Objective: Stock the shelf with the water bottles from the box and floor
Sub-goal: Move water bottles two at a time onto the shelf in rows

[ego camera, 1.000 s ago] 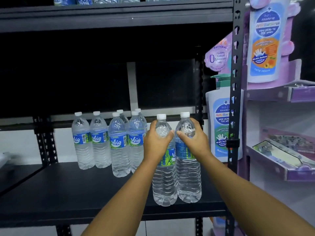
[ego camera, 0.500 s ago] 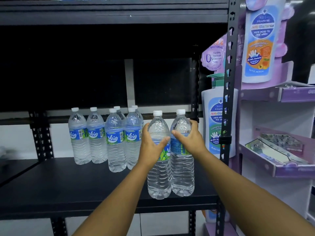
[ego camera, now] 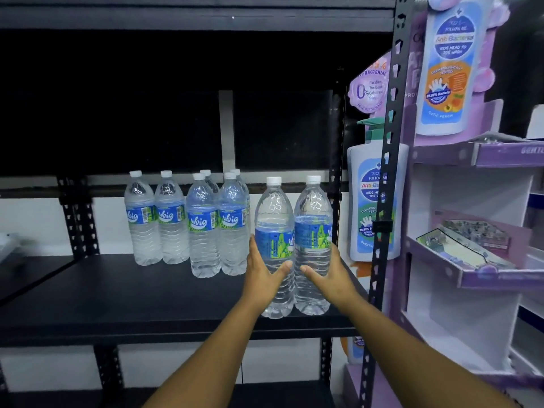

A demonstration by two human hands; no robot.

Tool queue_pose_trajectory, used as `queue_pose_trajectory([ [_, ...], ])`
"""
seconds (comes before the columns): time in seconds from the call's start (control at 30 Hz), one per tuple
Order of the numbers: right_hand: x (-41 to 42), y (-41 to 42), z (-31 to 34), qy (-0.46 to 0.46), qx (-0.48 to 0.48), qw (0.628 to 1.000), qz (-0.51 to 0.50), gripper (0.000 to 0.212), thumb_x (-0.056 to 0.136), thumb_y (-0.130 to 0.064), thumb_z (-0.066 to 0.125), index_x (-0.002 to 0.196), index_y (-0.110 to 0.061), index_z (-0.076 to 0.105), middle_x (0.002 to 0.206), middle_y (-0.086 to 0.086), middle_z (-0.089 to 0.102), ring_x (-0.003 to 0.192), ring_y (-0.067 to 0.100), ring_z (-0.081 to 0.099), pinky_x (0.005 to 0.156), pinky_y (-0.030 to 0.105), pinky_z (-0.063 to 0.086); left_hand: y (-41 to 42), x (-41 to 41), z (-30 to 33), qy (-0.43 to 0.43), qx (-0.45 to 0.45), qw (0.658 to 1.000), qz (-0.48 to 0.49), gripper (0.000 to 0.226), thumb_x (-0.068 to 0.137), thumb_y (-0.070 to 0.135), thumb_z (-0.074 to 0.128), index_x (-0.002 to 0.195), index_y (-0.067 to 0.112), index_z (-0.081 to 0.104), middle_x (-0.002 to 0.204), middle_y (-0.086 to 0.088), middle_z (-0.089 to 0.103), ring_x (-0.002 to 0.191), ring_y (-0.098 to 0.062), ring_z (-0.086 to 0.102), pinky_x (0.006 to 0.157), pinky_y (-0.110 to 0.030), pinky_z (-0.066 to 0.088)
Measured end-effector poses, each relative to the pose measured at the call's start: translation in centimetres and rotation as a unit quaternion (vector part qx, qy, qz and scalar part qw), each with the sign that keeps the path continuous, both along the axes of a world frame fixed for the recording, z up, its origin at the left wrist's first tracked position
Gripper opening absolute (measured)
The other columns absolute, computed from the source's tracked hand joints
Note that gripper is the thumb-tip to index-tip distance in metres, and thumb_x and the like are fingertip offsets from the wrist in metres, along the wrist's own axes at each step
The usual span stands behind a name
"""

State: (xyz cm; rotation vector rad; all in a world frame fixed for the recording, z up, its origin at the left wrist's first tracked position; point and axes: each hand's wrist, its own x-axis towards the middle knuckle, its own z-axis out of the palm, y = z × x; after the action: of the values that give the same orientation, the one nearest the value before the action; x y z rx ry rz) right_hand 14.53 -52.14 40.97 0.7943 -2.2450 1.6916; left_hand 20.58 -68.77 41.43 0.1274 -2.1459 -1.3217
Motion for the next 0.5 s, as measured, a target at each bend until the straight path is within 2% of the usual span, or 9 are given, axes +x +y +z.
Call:
queue_pose_trajectory([
  [0.1,0.3,0.4,-1.1,-0.001,0.009,1.000,-0.002,0.075,0.079,-0.028,0.078,0.132,-0.044,0.029,0.119,-0.025,0.055,0.108,-0.010,0.054,0.096,0.027,0.044,-0.1,0.7,-1.9,-0.012,0.002,1.000,0.005,0.107,0.078,0.045,0.075,0.151,0.041,-0.004,0.158,0.003,0.024,0.142,-0.018,0.029,0.114,-0.048,0.033],
  [0.2,0.6,0.7,-1.5,0.002,0.004,1.000,-0.009,0.077,0.080,-0.022,0.078,0.138,-0.038,0.029,0.112,-0.034,0.051,0.100,-0.018,0.051,0.089,0.015,0.041,-0.1,1.5,-3.1,-0.021,0.000,1.000,0.019,0.103,0.080,0.036,0.076,0.154,0.034,0.004,0.157,0.002,0.026,0.141,-0.017,0.029,0.114,-0.044,0.032],
  [0.27,0.8,0.8,-1.6,0.007,0.007,1.000,-0.011,0.080,0.080,-0.022,0.078,0.142,-0.034,0.028,0.111,-0.037,0.048,0.099,-0.018,0.050,0.089,0.014,0.039,-0.1,1.8,-3.4,-0.025,-0.002,0.999,0.023,0.101,0.079,0.035,0.078,0.154,0.032,0.009,0.156,0.003,0.029,0.140,-0.015,0.032,0.114,-0.043,0.033],
  [0.4,1.0,1.0,-2.2,0.017,0.018,1.000,-0.007,0.083,0.082,-0.020,0.076,0.146,-0.030,0.025,0.117,-0.024,0.052,0.106,-0.004,0.052,0.092,0.014,0.038,-0.3,2.0,-3.7,-0.030,0.000,0.999,0.026,0.097,0.076,0.040,0.078,0.150,0.038,0.016,0.151,0.007,0.039,0.136,-0.014,0.040,0.110,-0.047,0.038],
  [0.5,0.8,1.1,-2.5,0.022,0.024,0.999,-0.008,0.081,0.083,-0.022,0.075,0.147,-0.029,0.025,0.117,-0.022,0.051,0.106,-0.001,0.051,0.087,0.012,0.036,-0.2,1.8,-3.9,-0.031,0.009,0.999,0.033,0.099,0.067,0.055,0.075,0.148,0.042,0.019,0.148,0.008,0.043,0.134,-0.015,0.044,0.108,-0.049,0.041],
])
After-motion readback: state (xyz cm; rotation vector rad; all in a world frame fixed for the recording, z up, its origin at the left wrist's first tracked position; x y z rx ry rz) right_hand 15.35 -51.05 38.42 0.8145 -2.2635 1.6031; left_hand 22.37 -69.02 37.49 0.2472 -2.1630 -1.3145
